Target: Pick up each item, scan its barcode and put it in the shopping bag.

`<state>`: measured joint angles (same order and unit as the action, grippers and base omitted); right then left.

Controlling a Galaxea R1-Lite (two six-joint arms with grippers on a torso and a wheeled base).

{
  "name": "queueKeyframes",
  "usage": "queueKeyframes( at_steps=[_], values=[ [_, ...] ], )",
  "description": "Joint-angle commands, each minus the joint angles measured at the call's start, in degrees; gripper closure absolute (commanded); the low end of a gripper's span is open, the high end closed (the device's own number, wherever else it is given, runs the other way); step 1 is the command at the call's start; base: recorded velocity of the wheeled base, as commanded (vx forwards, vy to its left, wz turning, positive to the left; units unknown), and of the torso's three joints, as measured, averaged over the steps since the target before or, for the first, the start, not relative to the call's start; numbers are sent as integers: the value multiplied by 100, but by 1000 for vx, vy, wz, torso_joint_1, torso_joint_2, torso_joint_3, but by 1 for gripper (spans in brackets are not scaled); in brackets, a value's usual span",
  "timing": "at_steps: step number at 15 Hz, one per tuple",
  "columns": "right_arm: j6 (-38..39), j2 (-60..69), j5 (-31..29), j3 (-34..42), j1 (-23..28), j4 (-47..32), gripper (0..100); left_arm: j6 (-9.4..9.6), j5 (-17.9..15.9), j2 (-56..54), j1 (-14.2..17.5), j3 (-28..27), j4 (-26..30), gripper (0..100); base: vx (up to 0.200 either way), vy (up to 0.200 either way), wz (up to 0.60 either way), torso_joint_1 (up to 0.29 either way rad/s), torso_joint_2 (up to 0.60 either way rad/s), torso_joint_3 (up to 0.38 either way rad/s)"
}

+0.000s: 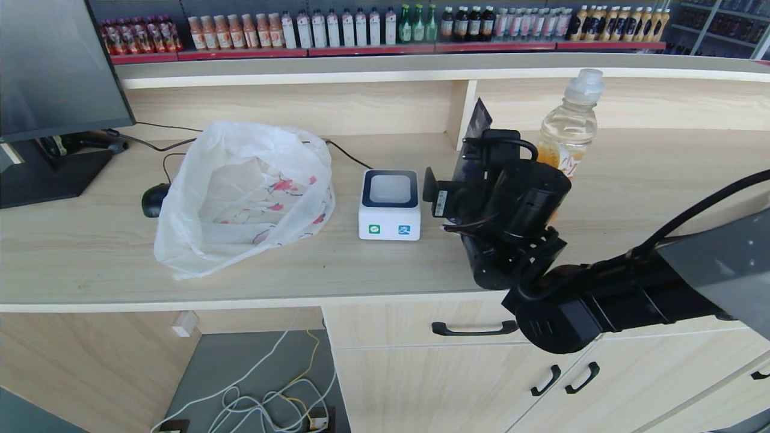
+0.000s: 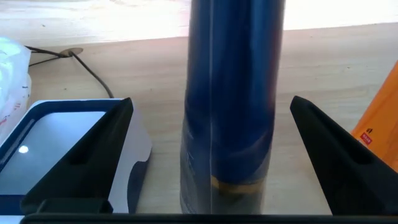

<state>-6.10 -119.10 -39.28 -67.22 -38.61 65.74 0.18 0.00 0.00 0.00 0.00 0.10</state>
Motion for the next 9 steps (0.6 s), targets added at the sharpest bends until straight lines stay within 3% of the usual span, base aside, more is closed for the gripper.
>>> queueKeyframes(
  at_steps=[1,9],
  values=[
    [-6,-131,-1,7,38,53,0,-1,0,0,0,0,-1,0,0,0,0,0,0,0],
    [-67,-166,105,-46,178,193,0,-1,0,0,0,0,-1,0,0,0,0,0,0,0]
  ],
)
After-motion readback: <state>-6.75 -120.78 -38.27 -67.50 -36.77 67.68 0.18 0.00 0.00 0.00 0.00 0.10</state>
